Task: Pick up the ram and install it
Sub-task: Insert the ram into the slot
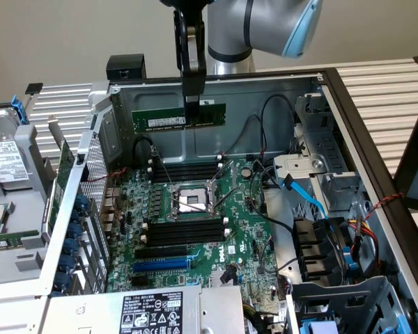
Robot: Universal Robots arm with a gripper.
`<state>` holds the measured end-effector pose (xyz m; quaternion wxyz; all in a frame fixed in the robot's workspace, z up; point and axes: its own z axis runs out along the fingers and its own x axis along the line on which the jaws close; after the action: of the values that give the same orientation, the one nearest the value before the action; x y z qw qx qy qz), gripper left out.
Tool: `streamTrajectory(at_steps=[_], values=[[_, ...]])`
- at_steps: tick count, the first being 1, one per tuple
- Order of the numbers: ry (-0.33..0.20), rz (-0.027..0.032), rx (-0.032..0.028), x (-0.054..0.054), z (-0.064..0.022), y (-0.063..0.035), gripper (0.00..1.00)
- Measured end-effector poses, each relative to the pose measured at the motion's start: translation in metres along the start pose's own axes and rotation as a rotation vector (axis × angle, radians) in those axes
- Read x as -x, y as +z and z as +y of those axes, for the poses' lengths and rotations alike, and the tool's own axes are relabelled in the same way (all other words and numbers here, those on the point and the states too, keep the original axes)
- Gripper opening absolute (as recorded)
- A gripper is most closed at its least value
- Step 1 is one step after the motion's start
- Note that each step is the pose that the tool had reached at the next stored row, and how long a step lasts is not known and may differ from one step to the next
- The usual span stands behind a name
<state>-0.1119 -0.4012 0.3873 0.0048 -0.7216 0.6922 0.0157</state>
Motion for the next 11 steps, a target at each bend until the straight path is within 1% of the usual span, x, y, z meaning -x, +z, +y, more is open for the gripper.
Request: streamTrajectory(at_steps=[2, 3, 5, 6, 11], values=[[0.0, -0.0008, 0.0002, 0.0, 0.0, 0.0001, 0.13], [0.0, -0.003, 0.0001, -0.0001, 0.0, 0.0004, 0.13], [0.0, -0.0099, -0.0002, -0.0001, 0.0, 0.0012, 0.13], [0.0, -0.0112, -0.0003, -0.0001, 0.0, 0.0019, 0.13], [0.0, -0.0112, -0.0001, -0.0006, 0.0, 0.0029, 0.13]])
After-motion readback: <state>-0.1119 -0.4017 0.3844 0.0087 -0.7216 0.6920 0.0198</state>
